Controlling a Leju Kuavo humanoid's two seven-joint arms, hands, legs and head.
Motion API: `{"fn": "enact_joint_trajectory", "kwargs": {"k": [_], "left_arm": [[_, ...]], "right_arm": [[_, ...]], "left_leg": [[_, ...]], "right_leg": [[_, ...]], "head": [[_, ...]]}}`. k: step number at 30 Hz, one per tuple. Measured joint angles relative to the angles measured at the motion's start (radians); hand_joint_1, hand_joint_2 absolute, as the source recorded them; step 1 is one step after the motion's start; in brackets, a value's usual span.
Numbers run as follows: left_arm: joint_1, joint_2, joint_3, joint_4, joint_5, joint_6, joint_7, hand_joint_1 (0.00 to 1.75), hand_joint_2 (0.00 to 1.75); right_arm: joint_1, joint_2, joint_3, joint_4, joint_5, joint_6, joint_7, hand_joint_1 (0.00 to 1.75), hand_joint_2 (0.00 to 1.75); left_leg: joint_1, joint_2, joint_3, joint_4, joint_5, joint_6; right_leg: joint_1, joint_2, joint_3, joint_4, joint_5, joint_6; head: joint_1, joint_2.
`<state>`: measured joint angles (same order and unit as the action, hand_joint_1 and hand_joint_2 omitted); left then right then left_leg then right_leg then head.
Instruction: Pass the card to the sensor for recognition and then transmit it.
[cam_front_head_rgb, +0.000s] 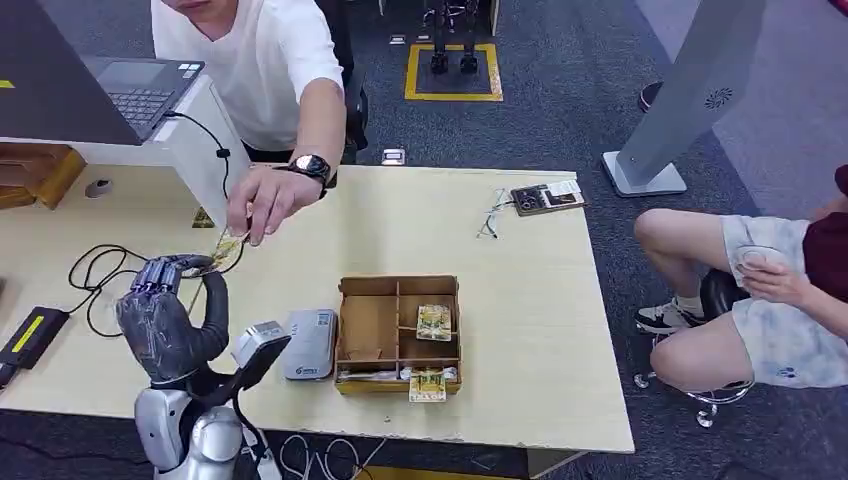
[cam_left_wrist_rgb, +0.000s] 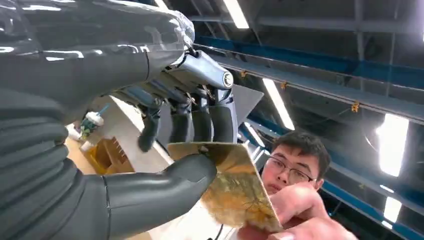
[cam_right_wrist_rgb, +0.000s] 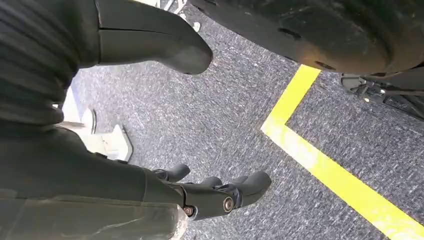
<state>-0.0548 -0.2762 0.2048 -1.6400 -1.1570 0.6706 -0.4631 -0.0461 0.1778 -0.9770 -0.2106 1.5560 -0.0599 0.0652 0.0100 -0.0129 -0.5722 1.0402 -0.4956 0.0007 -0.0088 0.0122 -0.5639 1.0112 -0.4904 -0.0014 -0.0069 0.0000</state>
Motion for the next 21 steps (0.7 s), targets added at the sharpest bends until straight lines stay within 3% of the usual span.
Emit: {"fn": "enact_joint_trajectory", "kwargs": {"k": [13, 17, 21], "left_arm": [[-0.002, 0.000, -0.012, 0.007, 0.024, 0.000, -0.007, 1.75, 1.75], [-0.004, 0.000, -0.017, 0.025, 0.097, 0.000, 0.014, 1.75, 1.75], [-0.012, 0.000, -0.048, 0.087, 0.249, 0.000, 0.057, 1.75, 1.75]], "right_arm": [[0.000, 0.000, 0.000, 0.000, -0.002, 0.001, 0.000, 0.00, 1.75], [0.000, 0.000, 0.000, 0.000, -0.007, 0.000, 0.000, 0.00, 1.75], [0.000, 0.000, 0.000, 0.000, -0.021, -0.002, 0.002, 0.00, 1.75]], "left_leg": [[0.000, 0.000, 0.000, 0.000, 0.000, 0.000], [0.000, 0.000, 0.000, 0.000, 0.000, 0.000], [0.000, 0.000, 0.000, 0.000, 0.000, 0.000]], "right_leg": [[0.000, 0.000, 0.000, 0.000, 0.000, 0.000], [0.000, 0.000, 0.000, 0.000, 0.000, 0.000], [0.000, 0.000, 0.000, 0.000, 0.000, 0.000]], "head": [[0.000, 0.000], [0.000, 0.000], [0.000, 0.000]]}}
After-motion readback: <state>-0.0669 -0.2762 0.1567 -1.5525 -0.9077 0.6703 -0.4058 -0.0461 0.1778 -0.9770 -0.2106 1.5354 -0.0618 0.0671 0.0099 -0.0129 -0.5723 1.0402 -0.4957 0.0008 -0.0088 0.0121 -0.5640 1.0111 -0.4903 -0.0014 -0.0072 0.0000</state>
